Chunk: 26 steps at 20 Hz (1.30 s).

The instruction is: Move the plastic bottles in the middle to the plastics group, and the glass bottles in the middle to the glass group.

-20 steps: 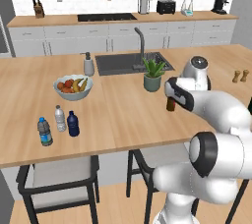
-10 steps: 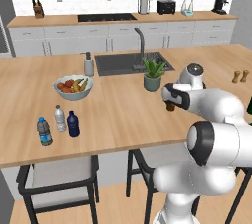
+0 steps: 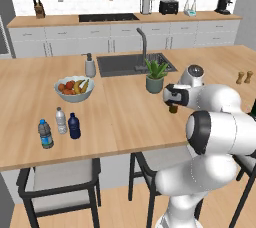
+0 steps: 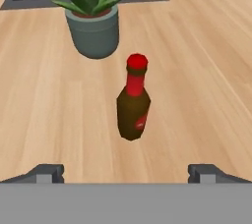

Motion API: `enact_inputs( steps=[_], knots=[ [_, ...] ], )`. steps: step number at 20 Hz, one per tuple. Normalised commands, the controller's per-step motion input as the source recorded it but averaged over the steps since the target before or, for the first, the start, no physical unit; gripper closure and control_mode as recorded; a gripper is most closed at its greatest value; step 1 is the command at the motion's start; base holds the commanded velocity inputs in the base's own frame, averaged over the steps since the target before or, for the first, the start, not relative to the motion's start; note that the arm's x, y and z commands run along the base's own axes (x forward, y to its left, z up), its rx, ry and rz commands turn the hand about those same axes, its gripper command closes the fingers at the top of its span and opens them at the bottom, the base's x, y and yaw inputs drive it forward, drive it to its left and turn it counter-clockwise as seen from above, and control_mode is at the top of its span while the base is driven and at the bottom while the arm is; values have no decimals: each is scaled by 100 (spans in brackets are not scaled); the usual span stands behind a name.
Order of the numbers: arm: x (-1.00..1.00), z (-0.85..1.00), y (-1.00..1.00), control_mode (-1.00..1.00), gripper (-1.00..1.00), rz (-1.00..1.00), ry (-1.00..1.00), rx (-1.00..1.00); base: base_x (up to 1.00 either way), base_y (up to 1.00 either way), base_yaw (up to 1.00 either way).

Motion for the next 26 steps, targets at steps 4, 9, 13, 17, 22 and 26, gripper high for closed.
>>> enact_inputs(
  steps=[4,9,13,17,22,26],
  knots=[
    [3,-10,-16,-100,-100,0,2,0,0,0,0],
    [24,-23,-3,-100,-100,0,1,0,0,0,0],
    [22,-21,0,-100,-100,0,3,0,0,0,0],
    [10,-28,0,-100,-100,0,2,0,0,0,0],
    [20,-9,-3,-100,-100,0,0,0,0,0,0],
    [17,-8,-1,-100,-100,0,0,0,0,0,0]
  ],
)
